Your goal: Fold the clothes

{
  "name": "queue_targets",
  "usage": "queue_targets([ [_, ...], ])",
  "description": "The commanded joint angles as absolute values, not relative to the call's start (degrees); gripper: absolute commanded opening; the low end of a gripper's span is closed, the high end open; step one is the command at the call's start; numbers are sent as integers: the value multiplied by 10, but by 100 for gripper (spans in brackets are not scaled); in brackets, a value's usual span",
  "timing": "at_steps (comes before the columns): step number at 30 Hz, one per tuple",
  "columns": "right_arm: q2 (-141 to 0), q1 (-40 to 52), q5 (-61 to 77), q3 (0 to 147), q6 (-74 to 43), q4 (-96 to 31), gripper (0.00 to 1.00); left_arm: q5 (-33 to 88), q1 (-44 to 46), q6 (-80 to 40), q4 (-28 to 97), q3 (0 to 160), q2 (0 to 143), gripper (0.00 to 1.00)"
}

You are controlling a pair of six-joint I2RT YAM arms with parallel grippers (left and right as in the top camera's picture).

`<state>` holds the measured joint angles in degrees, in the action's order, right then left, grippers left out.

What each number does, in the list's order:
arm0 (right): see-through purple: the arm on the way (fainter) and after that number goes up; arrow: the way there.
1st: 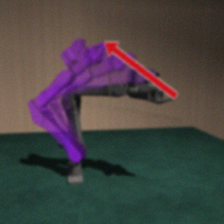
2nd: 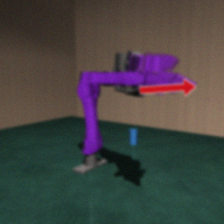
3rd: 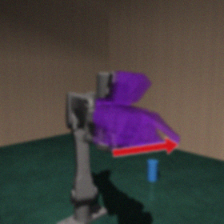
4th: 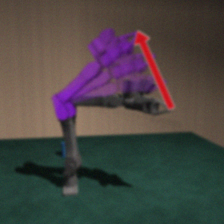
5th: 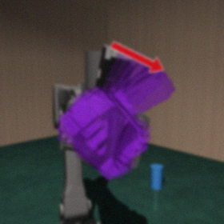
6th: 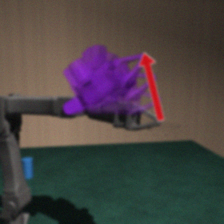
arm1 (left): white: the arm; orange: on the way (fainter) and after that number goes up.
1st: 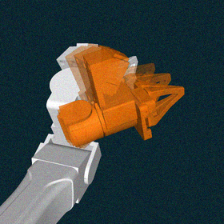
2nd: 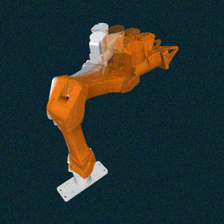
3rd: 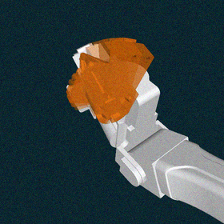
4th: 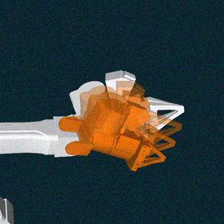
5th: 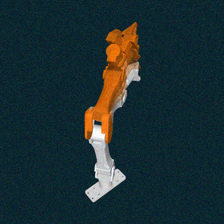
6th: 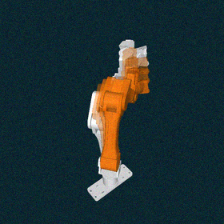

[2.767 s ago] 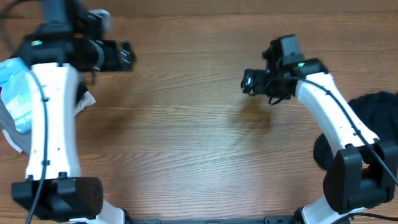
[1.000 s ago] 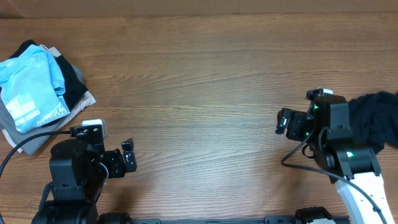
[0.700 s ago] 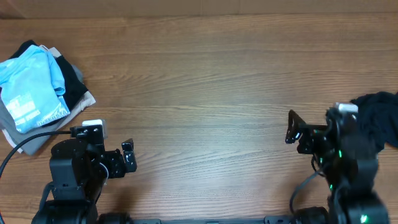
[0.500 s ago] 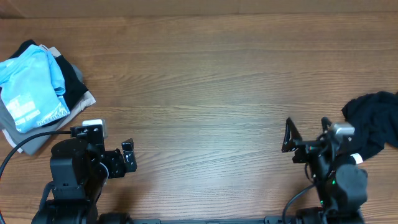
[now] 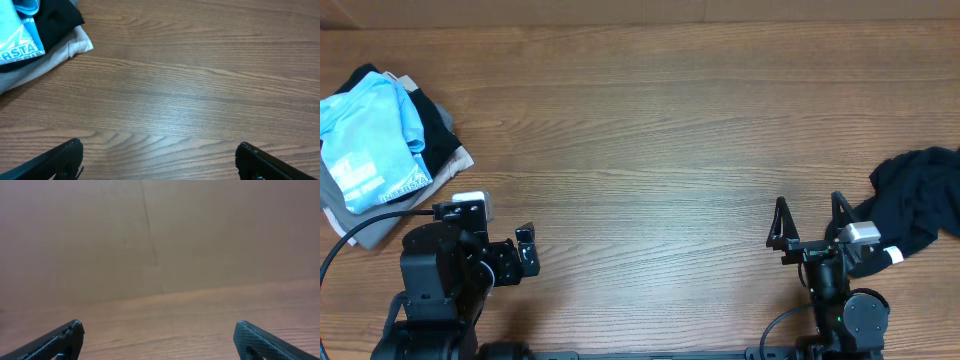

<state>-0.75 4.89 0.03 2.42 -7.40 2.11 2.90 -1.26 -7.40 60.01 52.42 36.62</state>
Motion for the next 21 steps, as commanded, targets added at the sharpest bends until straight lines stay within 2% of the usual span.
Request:
queue_targets([
  [1, -1, 44, -42, 4, -70, -2, 100, 23, -15, -82, 598, 521, 365, 100],
  [4, -1, 44, -35, 4, -75, -50, 100, 23, -15, -82, 598, 521, 365, 100],
  [6, -1, 44, 2, 4, -74, -48, 100, 23, -15, -82, 598, 521, 365, 100],
  [21, -2, 44, 1, 4, -74, -48, 100, 23, -15, -82, 598, 521, 365, 100],
])
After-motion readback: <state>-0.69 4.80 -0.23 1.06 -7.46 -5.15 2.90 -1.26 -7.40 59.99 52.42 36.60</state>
